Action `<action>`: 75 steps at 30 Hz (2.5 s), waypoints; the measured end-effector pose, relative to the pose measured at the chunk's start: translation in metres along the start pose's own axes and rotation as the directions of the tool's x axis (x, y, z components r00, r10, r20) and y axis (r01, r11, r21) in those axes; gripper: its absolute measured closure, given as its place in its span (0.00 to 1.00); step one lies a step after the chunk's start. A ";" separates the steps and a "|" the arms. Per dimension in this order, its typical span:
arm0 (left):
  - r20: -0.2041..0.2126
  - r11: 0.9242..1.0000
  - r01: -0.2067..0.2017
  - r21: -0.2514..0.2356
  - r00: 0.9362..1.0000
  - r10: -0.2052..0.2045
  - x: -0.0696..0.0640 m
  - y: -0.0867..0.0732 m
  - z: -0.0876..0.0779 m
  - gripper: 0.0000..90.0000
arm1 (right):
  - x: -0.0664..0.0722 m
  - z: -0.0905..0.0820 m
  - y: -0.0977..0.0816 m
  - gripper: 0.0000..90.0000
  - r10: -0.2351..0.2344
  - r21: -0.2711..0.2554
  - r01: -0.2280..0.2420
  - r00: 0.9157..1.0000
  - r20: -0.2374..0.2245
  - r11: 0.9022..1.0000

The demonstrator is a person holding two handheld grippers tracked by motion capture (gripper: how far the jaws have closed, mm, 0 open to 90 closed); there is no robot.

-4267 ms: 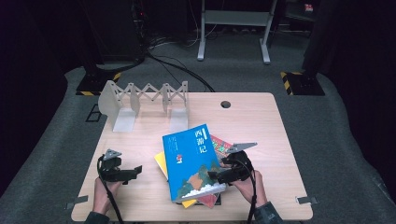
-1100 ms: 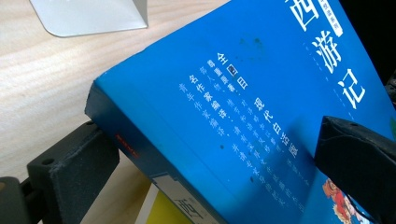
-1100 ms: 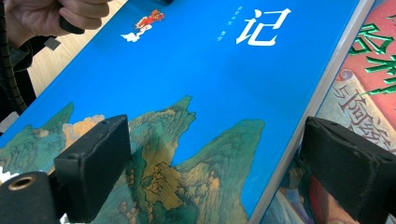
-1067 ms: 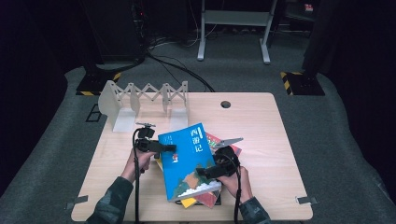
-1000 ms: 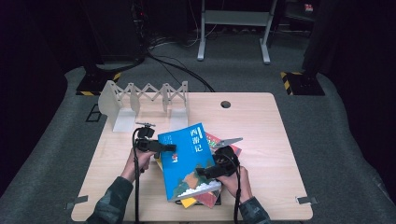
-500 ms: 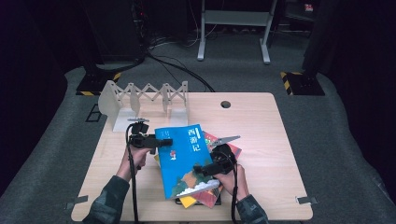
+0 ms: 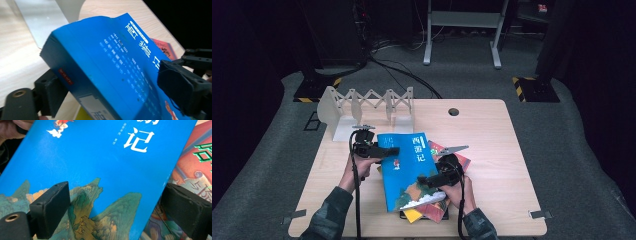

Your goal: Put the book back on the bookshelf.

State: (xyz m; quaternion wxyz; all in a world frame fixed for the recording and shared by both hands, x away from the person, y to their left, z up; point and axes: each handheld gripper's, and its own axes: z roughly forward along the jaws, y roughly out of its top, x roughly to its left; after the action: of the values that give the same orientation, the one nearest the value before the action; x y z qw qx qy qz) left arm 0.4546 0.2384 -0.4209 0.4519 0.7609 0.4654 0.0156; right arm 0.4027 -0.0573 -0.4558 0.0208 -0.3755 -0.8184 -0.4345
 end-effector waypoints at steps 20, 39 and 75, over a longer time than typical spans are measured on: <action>-0.252 0.987 -0.113 0.112 0.958 0.138 -0.020 0.021 -0.001 0.26 | 0.007 0.016 0.012 0.10 -0.015 0.005 0.015 1.000 0.003 1.000; -0.262 0.977 -0.136 0.162 0.949 0.176 -0.021 0.031 0.000 0.29 | 0.007 0.009 0.006 0.13 0.001 0.014 -0.001 1.000 -0.009 1.000; -0.212 0.986 -0.090 0.141 0.970 0.119 -0.010 0.028 0.004 0.37 | -0.003 -0.026 -0.005 0.09 -0.059 -0.082 0.075 0.982 0.178 0.994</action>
State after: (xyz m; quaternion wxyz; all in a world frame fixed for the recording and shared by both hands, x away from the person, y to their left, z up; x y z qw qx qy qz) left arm 0.4699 0.2239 -0.3999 0.3455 0.8060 0.4716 0.0927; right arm 0.3936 -0.0799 -0.4440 -0.0828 -0.3851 -0.8091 -0.4362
